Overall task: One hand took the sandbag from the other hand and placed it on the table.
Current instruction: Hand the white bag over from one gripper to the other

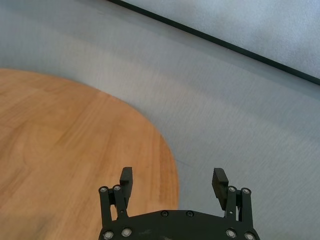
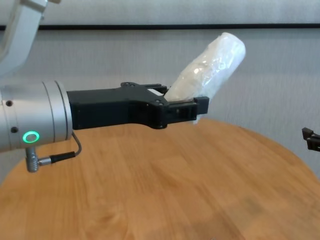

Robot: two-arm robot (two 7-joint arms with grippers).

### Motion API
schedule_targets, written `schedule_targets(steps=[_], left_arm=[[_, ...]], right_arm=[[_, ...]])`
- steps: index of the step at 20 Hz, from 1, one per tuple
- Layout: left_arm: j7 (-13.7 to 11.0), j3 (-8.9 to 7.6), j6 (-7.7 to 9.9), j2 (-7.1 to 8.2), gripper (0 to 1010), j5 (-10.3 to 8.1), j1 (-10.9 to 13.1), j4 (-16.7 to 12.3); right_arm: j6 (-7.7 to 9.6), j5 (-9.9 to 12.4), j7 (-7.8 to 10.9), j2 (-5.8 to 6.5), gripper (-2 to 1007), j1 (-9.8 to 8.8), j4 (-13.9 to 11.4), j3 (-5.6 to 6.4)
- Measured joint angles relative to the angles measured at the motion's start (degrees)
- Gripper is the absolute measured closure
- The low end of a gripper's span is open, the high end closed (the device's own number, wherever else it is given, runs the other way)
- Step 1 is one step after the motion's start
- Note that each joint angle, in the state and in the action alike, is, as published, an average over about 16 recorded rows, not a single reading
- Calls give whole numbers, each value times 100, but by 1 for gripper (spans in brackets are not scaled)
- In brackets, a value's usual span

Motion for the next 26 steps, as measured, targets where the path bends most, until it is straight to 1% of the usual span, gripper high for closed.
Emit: schedule_targets(steps=[15, 26], left_arm=[[65, 200, 24, 198, 430, -67, -78, -48], [108, 307, -26, 266, 430, -176, -94, -155]], right_arm=[[0, 0, 0, 0, 2, 0, 0, 0], [0, 0, 0, 0, 2, 0, 0, 0]])
